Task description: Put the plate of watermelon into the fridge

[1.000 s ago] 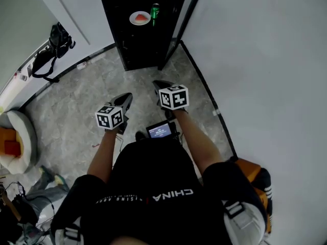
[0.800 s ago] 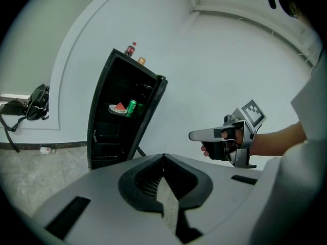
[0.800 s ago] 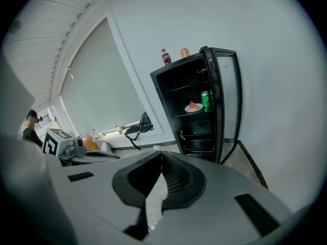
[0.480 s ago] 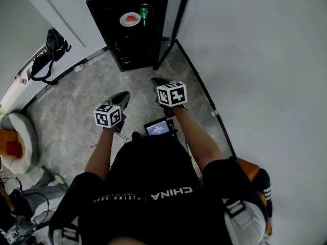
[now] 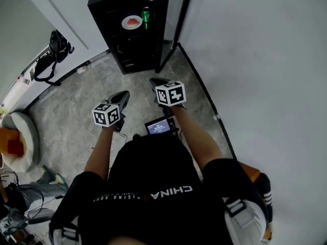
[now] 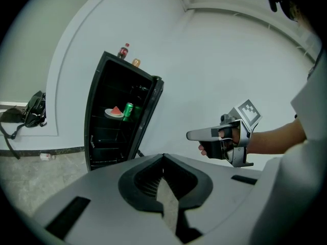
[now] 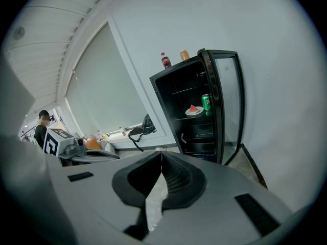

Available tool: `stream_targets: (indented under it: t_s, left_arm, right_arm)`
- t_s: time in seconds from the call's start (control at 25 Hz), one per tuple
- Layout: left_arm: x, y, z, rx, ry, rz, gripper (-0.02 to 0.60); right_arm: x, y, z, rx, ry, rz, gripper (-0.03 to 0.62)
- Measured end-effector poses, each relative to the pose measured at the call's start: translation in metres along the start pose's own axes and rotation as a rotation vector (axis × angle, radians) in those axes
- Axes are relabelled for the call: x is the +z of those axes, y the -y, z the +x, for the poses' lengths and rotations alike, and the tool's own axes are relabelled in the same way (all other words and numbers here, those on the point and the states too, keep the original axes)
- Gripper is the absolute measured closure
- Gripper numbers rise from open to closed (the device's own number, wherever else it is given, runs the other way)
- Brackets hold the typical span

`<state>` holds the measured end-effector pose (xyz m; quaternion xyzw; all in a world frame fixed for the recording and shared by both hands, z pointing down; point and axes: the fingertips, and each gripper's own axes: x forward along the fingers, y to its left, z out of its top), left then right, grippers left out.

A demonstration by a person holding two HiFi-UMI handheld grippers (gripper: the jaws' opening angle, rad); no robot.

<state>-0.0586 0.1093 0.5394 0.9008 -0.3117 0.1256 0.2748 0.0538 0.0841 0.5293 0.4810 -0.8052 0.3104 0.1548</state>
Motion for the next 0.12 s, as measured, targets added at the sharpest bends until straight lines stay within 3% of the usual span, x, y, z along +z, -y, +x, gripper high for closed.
stream_targets:
  t_s: [0.12]
  left_arm:
    - [-0.0051, 0.0021, -0.0013, 0.001, 0.009, -0.006, 0.569]
  right_arm:
    - [0.0003, 0.0, -0.0089, -0.015, 0.01, -0.005, 0.577]
